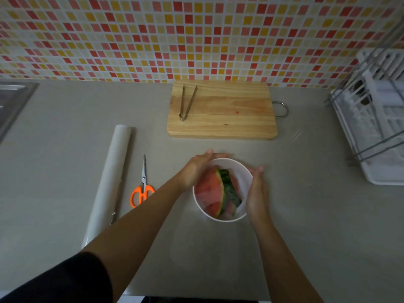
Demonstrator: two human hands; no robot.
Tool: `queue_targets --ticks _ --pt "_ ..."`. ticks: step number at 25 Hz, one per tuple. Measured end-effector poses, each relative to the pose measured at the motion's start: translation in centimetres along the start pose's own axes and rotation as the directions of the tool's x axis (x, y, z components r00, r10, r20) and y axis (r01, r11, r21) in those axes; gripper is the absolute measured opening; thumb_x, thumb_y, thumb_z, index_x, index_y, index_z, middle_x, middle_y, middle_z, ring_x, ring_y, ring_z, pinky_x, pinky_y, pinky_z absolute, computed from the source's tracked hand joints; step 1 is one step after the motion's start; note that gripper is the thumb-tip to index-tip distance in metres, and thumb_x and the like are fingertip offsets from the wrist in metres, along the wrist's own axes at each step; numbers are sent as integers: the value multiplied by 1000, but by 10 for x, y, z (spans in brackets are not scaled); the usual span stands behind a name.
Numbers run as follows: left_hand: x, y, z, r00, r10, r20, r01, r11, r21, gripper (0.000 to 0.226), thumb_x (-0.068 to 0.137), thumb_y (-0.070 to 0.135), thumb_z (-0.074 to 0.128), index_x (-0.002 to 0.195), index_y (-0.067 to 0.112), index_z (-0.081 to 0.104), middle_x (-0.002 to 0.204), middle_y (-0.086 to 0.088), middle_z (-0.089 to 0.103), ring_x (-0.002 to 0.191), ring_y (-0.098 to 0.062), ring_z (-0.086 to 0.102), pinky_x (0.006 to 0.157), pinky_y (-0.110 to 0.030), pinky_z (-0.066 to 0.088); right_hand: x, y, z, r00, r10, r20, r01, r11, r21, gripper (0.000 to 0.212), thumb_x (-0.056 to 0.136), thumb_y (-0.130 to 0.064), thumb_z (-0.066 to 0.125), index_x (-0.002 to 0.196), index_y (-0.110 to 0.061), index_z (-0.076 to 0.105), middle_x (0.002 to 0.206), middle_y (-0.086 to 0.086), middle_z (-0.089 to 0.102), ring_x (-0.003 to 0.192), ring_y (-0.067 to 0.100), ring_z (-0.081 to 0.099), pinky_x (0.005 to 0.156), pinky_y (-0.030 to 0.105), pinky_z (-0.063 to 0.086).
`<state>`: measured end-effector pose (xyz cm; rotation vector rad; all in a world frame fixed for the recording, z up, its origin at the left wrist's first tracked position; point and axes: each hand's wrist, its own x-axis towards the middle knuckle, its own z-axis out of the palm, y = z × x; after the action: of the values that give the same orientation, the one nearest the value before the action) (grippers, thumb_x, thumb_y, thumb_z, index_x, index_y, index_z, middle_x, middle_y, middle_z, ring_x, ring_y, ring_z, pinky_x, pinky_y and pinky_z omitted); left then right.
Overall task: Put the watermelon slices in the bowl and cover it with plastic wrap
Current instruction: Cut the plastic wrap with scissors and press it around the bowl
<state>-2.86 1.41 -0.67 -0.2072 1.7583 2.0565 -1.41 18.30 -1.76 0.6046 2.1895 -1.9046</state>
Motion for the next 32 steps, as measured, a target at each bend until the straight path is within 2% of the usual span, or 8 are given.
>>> queue_targets --ticks 5,10,15,19,22,25,29,32 --pt "4 -6 3 988 -149 34 153 963 -221 75 97 55 12 124 1 57 121 -25 58 114 -38 54 106 -48 40 6 2 2 991 133 -7 -133 991 26 61 86 -70 20 67 -27 60 72 -17 58 64 -5 54 56 17 40" --pt "2 5 8 981 -191 -22 190 982 -17 83 95 60 8 122 4 62 120 -22 65 113 -32 62 100 -40 47 2 1 2 980 188 -63 -184 981 58 58 86 -69 22 66 -27 56 69 -20 54 56 -9 50 55 15 38" --pt "1 5 14 956 -216 -200 242 964 112 87 92 67 7 115 9 68 115 -18 69 111 -29 63 107 -46 41 4 6 1 966 249 -65 -244 966 83 54 83 -74 21 90 -30 51 76 -12 48 71 11 50 80 30 37" --pt "0 8 17 909 -185 -373 312 895 318 102 78 80 0 107 13 72 110 -18 68 106 -32 62 106 -46 41 4 6 0 967 245 -74 -238 967 92 55 84 -72 20 85 -28 52 73 -18 47 65 -3 44 78 28 36" --pt "-4 11 21 886 -107 -451 325 837 439 116 61 87 -7 89 7 72 96 -20 66 94 -31 62 95 -41 42 1 3 0 975 193 -109 -186 980 73 56 88 -67 21 64 -27 53 68 -20 48 60 -8 43 62 23 39" --pt "-11 5 22 856 0 -516 289 829 479 100 68 81 -6 59 7 60 70 -16 61 76 -28 61 85 -40 45 1 0 3 980 154 -126 -151 988 36 55 89 -65 20 60 -29 49 65 -20 47 58 -7 42 57 23 36" --pt "-17 -6 19 712 189 -676 265 820 507 96 76 78 -9 44 14 55 57 -12 60 63 -23 58 76 -40 46 6 5 6 988 107 -113 -107 994 7 60 87 -68 17 59 -27 50 64 -17 48 58 -4 44 62 27 38" --pt "-19 -14 15 583 90 -808 94 980 177 92 82 72 -3 63 22 72 79 -11 73 84 -28 66 91 -39 48 11 8 7 987 163 -16 -162 986 34 69 86 -70 12 78 -24 62 79 -4 61 73 8 57 81 31 43"
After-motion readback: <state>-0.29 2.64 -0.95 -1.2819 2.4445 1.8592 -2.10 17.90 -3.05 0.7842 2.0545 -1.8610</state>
